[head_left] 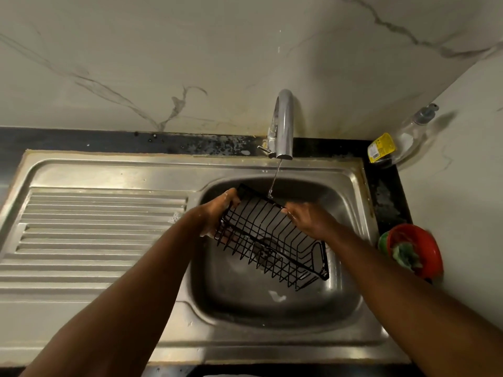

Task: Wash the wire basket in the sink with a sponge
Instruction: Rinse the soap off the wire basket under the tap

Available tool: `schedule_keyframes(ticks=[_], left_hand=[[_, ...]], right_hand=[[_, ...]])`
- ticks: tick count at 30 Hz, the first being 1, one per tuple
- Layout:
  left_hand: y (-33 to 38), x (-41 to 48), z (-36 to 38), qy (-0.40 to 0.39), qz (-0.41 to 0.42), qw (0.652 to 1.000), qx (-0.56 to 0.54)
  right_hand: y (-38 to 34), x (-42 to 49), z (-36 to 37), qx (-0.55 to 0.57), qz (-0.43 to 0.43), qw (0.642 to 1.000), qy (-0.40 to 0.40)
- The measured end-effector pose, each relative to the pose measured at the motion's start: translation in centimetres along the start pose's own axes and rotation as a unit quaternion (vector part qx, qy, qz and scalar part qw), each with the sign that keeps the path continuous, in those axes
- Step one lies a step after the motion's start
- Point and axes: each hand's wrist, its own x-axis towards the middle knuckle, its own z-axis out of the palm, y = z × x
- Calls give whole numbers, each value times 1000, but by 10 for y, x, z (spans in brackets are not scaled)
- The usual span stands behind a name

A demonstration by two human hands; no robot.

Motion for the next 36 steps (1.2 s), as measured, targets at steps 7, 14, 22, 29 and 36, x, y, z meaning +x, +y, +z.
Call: schedule_keyframes(ticks=[7,14,22,29,36], left_hand=[[-3,-3,2,0,3,1000,-4],[8,-15,18,-21,3,1000,10],[3,-16,-17,16,35,999,-28],[-6,-11,-19,28,31,999,-21],[-3,-7,-13,45,48,996,-52]], right_hand=[[-24,15,-5,-74,-3,997,-11],[-82,55,-26,-28,-61,998,18],[-27,35,-14,-3,-40,999,-13],[35,-4,-6,66,87,985,-130],[26,-10,12,412,265,871,-27]])
